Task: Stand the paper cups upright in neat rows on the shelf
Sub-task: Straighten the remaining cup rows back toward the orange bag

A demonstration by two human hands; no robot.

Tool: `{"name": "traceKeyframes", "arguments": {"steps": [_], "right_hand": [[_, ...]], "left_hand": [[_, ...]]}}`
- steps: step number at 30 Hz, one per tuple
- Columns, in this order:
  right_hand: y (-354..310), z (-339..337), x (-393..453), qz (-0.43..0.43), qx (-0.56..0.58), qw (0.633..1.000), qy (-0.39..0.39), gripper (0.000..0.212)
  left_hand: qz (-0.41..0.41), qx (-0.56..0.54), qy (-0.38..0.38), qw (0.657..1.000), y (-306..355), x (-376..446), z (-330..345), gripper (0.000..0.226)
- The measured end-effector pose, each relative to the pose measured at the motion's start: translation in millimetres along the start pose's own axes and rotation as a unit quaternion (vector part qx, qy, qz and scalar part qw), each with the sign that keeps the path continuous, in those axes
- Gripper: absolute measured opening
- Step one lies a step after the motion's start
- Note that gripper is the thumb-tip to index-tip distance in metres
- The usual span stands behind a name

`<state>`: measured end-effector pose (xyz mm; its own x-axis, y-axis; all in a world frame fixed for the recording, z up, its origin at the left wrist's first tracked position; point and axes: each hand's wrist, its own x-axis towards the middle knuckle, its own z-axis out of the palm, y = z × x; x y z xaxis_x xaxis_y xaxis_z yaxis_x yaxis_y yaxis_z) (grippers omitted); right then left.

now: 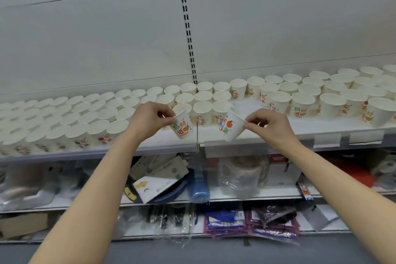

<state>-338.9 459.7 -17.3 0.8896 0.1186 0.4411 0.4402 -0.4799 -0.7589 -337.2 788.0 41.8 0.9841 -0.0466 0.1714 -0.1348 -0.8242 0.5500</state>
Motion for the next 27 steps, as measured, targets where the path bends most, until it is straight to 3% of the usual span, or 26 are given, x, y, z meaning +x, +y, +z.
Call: {"name": "traceKeyframes", "arguments": {"steps": [6, 12, 18, 23, 27], "right_hand": [[-39, 72, 21, -0.043, -0.059, 0.996, -0.049, 0.003], [-49, 132, 43, -0.084, -0.149, 0.981, -0.096, 0.001], [-41, 173, 54, -0.106, -0.169, 0.976, -0.083, 0.004], [-46, 191, 63, -0.182, -0.185, 0.965, -0.032, 0.008], [-44, 210, 70, -0.232, -0.220, 0.946, -0.055, 0.005]], "left_hand": [[-0.056, 0.032, 0.031, 0.997, -68, -6, -42, 0.006], [-0.054, 0.109, 0.018, 0.992, -97, -1, -41, 0.004], [-0.009, 0.164, 0.031, 0.986, -121, 0, -29, 0.007], [0.025, 0.172, 0.069, 0.982, -134, 6, -29, 0.009], [0.045, 0.194, 0.050, 0.979, -143, 4, -26, 0.008]]}}
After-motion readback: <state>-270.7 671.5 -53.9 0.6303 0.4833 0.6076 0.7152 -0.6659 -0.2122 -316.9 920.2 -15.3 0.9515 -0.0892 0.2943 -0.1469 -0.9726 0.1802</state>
